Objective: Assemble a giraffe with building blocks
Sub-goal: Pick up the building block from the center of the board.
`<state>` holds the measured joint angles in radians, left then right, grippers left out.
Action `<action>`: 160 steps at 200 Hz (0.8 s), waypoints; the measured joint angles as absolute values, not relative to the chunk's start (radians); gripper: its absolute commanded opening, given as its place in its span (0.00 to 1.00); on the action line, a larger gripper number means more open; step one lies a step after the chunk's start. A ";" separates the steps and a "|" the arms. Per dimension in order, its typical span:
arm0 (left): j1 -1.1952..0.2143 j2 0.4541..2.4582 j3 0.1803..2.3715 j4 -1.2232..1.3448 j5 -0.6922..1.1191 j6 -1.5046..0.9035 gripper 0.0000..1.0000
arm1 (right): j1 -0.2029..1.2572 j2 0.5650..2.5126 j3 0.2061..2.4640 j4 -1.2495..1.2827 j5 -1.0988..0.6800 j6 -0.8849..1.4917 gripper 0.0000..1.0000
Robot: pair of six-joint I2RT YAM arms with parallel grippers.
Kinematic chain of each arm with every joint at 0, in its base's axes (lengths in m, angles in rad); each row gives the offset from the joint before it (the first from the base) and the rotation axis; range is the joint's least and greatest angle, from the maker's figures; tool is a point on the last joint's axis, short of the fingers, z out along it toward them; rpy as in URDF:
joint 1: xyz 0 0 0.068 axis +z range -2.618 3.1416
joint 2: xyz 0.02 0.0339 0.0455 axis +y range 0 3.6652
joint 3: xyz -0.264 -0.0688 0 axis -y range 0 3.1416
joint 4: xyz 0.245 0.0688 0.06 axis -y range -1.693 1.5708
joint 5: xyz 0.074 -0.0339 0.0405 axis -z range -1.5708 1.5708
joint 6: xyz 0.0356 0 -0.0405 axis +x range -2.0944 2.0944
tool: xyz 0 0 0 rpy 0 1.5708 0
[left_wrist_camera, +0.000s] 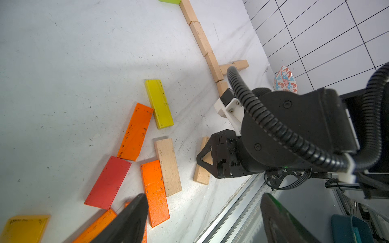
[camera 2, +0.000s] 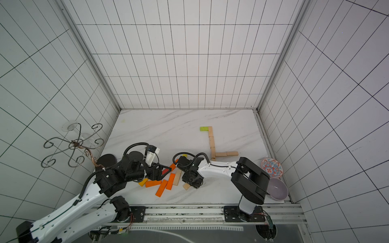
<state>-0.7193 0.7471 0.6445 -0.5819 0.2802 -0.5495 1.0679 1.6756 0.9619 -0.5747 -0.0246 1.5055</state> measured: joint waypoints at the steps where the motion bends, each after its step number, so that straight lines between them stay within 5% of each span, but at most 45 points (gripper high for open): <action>1: -0.719 0.747 0.645 -0.582 0.280 -0.550 0.84 | 1.068 1.676 0.962 -0.574 -0.025 1.506 0.42; 80: -0.719 0.741 0.643 -0.582 0.273 -0.550 0.84 | 1.064 1.617 0.947 -0.626 0.049 1.452 0.17; 160: -0.720 0.818 0.648 -0.570 0.274 -0.545 0.84 | 0.772 1.118 0.950 -0.745 0.281 0.949 0.05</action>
